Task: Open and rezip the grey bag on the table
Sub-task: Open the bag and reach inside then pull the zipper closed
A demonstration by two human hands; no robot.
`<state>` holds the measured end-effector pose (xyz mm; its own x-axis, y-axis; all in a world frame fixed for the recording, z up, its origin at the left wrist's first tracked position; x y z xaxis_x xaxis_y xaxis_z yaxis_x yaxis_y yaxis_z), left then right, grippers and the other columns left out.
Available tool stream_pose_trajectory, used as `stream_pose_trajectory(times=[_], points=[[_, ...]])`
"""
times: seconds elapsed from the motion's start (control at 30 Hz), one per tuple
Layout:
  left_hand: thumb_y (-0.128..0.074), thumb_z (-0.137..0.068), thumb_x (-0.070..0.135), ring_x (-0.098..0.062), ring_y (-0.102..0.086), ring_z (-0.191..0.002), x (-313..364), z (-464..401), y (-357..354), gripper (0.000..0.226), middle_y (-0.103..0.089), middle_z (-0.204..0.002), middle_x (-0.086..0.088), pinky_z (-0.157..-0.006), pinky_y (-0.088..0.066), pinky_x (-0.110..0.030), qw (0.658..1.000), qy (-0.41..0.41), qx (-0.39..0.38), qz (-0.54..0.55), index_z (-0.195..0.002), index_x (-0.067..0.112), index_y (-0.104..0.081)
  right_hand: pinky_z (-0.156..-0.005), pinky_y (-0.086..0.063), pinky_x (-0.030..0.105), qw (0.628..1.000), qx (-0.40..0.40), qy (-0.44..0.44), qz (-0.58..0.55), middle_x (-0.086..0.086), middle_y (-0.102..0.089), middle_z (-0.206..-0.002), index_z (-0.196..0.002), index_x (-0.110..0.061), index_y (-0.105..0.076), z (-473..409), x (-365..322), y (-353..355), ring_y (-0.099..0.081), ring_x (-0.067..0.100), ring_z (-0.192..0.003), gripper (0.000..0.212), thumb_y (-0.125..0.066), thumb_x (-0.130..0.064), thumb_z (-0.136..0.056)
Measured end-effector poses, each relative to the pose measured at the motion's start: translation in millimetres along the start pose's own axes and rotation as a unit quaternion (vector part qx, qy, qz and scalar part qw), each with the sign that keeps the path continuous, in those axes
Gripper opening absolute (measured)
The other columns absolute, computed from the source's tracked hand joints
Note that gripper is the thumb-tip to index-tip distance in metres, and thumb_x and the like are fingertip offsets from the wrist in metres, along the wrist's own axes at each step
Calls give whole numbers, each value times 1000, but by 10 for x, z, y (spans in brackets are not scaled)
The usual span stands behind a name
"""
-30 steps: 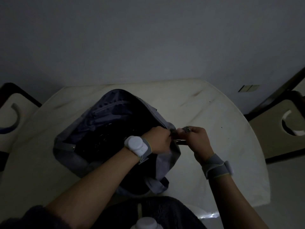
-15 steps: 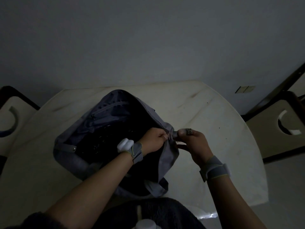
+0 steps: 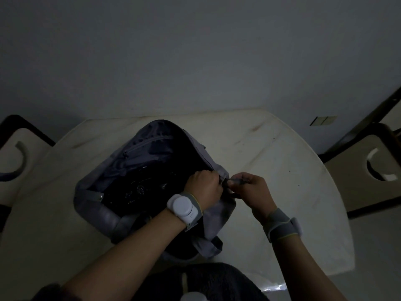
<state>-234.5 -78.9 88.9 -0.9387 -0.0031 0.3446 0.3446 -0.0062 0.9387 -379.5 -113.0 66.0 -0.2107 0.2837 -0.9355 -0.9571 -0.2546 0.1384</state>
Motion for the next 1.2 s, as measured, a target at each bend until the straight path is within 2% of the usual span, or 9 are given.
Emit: stream_pose_trajectory(times=[0.27, 0.4, 0.57, 0.7, 0.8, 0.9, 0.97, 1.1, 1.2], points=[[-41, -92, 22, -36, -60, -94, 7, -17, -32, 23, -62, -108, -14, -70, -45, -38, 998, -30, 15, -46, -106, 8, -52, -74, -60, 52, 1000, 18, 13, 13, 19, -69, -76, -76, -4, -70, -15, -29, 10, -67, 30, -74, 7, -67, 0, -81], [-37, -95, 26, -37, -61, -91, 12, -41, -2, 26, -64, -104, -17, -66, -42, -36, 998, -21, 2, -66, -106, 6, -51, -72, -61, 50, 999, 32, 22, 18, 21, -71, -83, -79, -5, -71, -21, -23, 9, -69, 37, -84, 8, -65, -5, -84], [-33, -98, 18, -38, -62, -92, -6, -76, -20, 22, -62, -107, -19, -71, -47, -39, 999, -2, -34, -22, -108, 5, -48, -66, -62, 44, 997, 74, 30, 13, 16, -72, -79, -77, -9, -72, -41, -28, 11, -71, 33, -78, 10, -65, -8, -84], [-37, -96, 13, -36, -60, -84, 16, -117, 120, 15, -61, -99, -19, -69, -46, -39, 995, -86, -55, -15, -100, 5, -49, -58, -60, 40, 989, 146, 33, 12, 15, -73, -70, -73, -8, -74, -116, -136, 97, -72, 34, -71, 14, -63, -9, -83], [-38, -93, 9, -38, -60, -75, 31, -191, 226, 9, -62, -91, -22, -58, -45, -40, 991, -110, -54, -60, -88, 6, -45, -58, -60, 41, 976, 179, 69, 105, 4, -71, -58, -61, -16, -72, -223, -329, 177, -70, 24, -57, 20, -63, -17, -79], [-41, -90, 7, -39, -61, -80, -26, -280, 332, 12, -62, -93, -24, -57, -34, -35, 988, -99, -61, -101, -92, 0, -50, -61, -59, 45, 960, 200, 109, 160, -1, -69, -56, -58, -24, -69, -333, -471, 244, -68, 22, -57, 23, -64, -21, -80], [-41, -91, 7, -39, -61, -84, -115, -296, 401, 15, -62, -94, -25, -59, -34, -34, 988, -93, -69, -99, -91, -2, -52, -62, -58, 46, 954, 214, 111, 177, 0, -70, -57, -64, -20, -73, -424, -498, 337, -68, 24, -59, 18, -65, -23, -79], [-42, -95, 11, -35, -60, -89, -392, -156, 503, 19, -62, -100, -21, -63, -34, -30, 991, -55, -105, -61, -100, -1, -56, -61, -60, 46, 948, 246, 71, 189, 4, -70, -60, -66, -17, -74, -638, -461, 633, -69, 27, -62, 19, -64, -30, -75], [-43, -95, 16, -29, -58, -85, -674, -12, 593, 18, -62, -102, -18, -62, -32, -28, 991, -9, -97, -90, -99, 3, -56, -64, -60, 46, 939, 270, 42, 208, 4, -71, -63, -70, -14, -74, -795, -345, 840, -70, 28, -65, 28, -62, -40, -69]])
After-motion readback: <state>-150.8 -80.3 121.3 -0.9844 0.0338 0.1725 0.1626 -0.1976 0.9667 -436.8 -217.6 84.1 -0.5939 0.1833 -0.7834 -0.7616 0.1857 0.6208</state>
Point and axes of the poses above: each hand's wrist, its own z-axis away from the middle knuckle, its own y-axis out of the back of the hand, x = y × z, the point moved 3 cm from there along -z, towards the middle knuckle
